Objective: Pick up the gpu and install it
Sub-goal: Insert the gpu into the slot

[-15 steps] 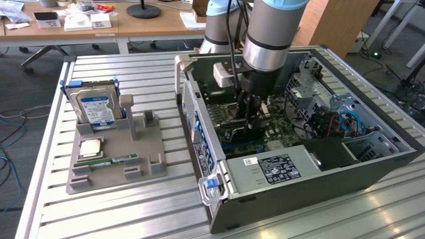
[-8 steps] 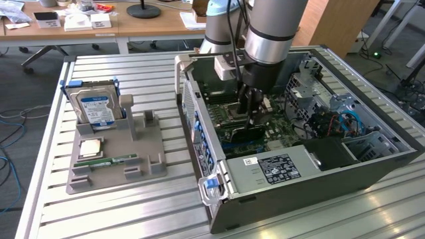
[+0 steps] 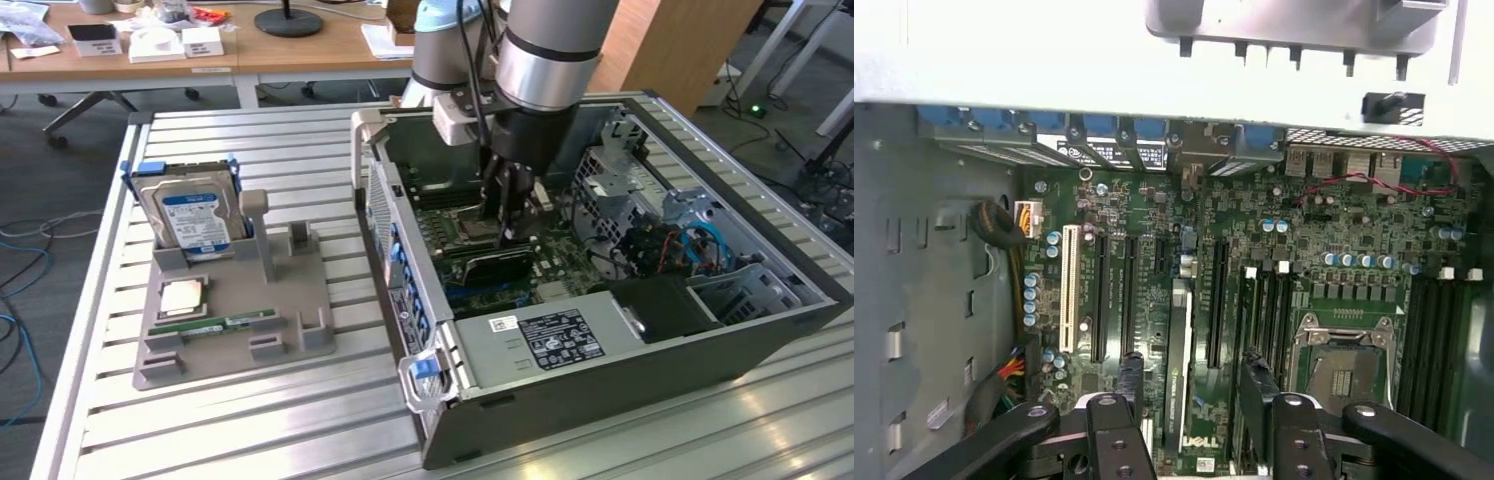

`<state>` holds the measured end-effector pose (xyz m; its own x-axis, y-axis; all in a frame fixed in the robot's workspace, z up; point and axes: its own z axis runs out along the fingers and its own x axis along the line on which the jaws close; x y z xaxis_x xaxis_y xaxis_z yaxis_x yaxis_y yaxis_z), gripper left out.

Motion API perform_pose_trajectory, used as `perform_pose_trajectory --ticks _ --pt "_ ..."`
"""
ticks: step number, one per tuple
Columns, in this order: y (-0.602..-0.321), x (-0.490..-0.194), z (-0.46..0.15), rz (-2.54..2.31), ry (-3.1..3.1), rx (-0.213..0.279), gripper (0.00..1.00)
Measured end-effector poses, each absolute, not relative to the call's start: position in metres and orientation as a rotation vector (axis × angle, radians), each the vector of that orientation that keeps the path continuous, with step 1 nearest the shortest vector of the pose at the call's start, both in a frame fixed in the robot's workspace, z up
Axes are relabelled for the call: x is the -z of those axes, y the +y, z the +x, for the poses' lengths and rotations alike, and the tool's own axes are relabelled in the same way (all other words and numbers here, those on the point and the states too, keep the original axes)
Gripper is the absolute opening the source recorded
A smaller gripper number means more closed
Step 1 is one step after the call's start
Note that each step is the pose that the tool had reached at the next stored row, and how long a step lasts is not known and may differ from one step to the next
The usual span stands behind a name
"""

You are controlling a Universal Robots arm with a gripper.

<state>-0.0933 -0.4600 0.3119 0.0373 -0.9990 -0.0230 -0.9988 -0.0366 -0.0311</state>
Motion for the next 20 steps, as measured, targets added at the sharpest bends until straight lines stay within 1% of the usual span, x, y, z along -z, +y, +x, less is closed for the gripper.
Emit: perform_pose_trajectory --ticks 8,20 --pt "-0.460 -0.329 -0.093 -2.234 2.154 0.008 0.52" --pt "-0.460 -0.332 -0.093 -2.233 2.155 0.008 0.52"
